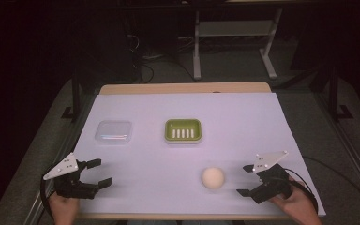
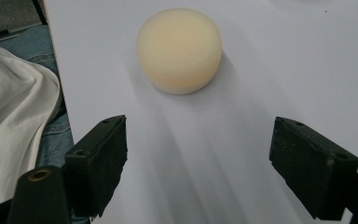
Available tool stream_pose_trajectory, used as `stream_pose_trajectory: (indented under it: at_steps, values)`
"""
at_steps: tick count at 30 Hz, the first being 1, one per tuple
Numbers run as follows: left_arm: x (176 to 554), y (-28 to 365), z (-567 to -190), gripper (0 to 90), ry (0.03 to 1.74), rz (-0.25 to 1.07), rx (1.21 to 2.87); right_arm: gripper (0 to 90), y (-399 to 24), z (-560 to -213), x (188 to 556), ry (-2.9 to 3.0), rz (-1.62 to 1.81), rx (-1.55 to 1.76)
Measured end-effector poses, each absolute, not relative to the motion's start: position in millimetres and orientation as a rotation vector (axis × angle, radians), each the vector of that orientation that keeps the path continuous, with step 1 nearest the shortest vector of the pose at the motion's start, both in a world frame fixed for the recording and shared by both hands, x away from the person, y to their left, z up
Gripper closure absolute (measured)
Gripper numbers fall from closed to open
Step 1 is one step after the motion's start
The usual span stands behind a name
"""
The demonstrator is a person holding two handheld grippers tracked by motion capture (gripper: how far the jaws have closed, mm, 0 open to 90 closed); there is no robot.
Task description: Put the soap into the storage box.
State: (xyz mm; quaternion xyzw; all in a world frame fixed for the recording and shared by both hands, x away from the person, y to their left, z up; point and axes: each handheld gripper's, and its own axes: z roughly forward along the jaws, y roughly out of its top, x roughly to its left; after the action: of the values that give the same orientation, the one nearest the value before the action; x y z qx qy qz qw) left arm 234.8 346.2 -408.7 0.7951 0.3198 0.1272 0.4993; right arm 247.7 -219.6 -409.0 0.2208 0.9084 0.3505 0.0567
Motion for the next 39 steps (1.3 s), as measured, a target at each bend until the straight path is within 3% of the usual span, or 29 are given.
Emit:
stream_pose_trajectory:
  at_steps: [39]
  values:
    - [235,346,-408,13.2,0.772,0.313,1.921,15.6,-153,-411,278,2.894,0.926,0.484]
